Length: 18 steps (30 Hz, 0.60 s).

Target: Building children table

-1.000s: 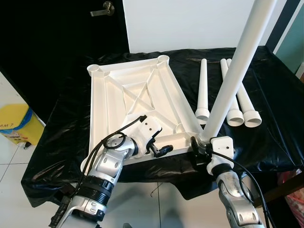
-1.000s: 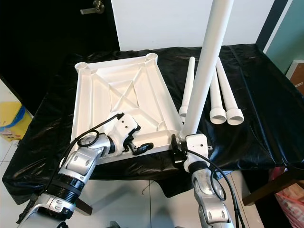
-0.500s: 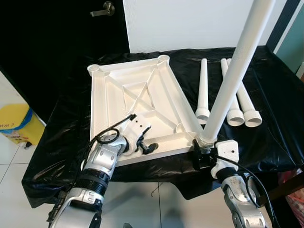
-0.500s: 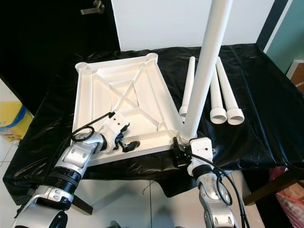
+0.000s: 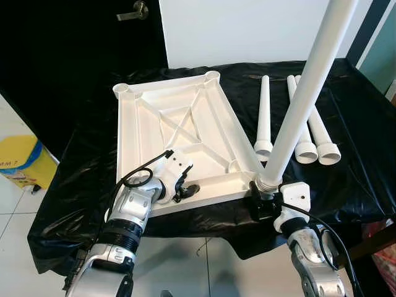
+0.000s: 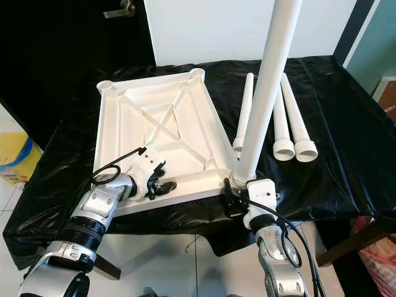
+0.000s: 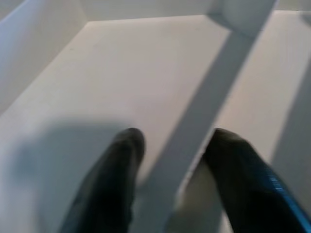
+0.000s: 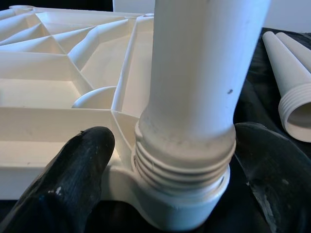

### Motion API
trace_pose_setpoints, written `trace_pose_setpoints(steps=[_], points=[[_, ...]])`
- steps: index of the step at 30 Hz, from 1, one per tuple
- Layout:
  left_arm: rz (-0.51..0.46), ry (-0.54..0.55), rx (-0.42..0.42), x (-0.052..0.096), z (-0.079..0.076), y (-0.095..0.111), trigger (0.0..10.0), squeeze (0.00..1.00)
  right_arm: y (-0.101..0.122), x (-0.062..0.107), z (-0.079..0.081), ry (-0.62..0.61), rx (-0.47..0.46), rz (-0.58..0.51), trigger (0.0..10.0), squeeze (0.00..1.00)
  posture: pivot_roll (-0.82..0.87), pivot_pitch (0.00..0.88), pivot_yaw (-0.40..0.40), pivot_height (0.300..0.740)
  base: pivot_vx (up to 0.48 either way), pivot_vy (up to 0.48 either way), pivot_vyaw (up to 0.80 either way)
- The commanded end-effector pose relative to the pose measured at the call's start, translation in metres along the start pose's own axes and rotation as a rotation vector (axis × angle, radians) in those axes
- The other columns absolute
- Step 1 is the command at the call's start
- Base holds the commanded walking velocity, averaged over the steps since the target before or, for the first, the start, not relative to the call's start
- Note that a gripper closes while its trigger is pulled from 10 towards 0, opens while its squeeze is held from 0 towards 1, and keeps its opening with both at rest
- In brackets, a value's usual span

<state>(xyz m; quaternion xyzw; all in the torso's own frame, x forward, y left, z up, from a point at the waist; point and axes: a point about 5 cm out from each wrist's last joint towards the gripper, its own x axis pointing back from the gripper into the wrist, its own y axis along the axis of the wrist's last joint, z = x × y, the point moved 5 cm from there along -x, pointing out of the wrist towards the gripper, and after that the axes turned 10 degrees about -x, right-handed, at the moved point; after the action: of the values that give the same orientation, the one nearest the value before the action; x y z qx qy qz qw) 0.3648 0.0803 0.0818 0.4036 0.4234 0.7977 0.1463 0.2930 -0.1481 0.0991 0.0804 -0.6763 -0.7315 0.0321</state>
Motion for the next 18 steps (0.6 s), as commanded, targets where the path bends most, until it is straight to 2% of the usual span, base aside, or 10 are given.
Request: trace_pose_setpoints(steps=[1, 9, 12, 13, 14, 15, 16, 17, 18], points=[[0.102, 0.414, 0.013, 0.013, 0.046, -0.015, 0.0, 0.00, 0.000, 0.000, 0.003, 0.009, -0.014, -0.007, 10.0, 0.00, -0.07, 0.037, 0.054, 0.740, 0.000, 0.000, 0.00], [0.127, 0.468, 0.004, 0.022, 0.061, -0.020, 0.0, 0.00, 0.000, -0.002, 0.005, 0.008, -0.019, -0.012, 10.0, 0.00, -0.07, 0.038, 0.059, 0.740, 0.000, 0.000, 0.00], [0.136, 0.512, 0.012, 0.030, 0.073, -0.023, 0.0, 0.00, 0.000, -0.002, 0.005, 0.006, -0.021, -0.014, 10.0, 0.00, -0.06, 0.042, 0.059, 0.740, 0.000, 0.000, 0.00], [0.136, 0.512, 0.012, 0.030, 0.073, -0.023, 0.0, 0.00, 0.000, -0.002, 0.005, 0.006, -0.021, -0.014, 10.0, 0.00, -0.06, 0.042, 0.059, 0.740, 0.000, 0.000, 0.00], [0.140, 0.525, 0.011, 0.033, 0.077, -0.023, 2.9, 0.00, 0.000, -0.003, 0.005, 0.006, -0.022, -0.014, 10.0, 0.00, -0.06, 0.042, 0.060, 0.740, 0.000, 0.000, 0.00], [0.142, 0.535, 0.010, 0.035, 0.080, -0.024, 4.2, 0.00, 0.000, -0.003, 0.005, 0.006, -0.023, -0.014, 10.0, 0.00, -0.06, 0.043, 0.060, 0.740, 0.000, 0.000, 0.00], [0.143, 0.540, 0.009, 0.037, 0.082, -0.024, 3.3, 0.00, 0.000, -0.003, 0.006, 0.007, -0.024, -0.013, 10.0, 0.00, -0.06, 0.045, 0.060, 0.740, 0.000, 0.000, 0.00], [0.146, 0.540, 0.005, 0.037, 0.082, -0.024, 4.5, 0.00, -0.001, -0.003, 0.006, 0.008, -0.025, -0.013, 10.0, 0.00, -0.06, 0.045, 0.061, 0.740, 0.000, 0.000, 0.00], [0.146, 0.540, 0.005, 0.037, 0.082, -0.024, 4.5, 0.00, -0.001, -0.003, 0.006, 0.008, -0.025, -0.013, 10.0, 0.00, -0.06, 0.045, 0.061, 0.740, 0.000, 0.000, 0.00]])
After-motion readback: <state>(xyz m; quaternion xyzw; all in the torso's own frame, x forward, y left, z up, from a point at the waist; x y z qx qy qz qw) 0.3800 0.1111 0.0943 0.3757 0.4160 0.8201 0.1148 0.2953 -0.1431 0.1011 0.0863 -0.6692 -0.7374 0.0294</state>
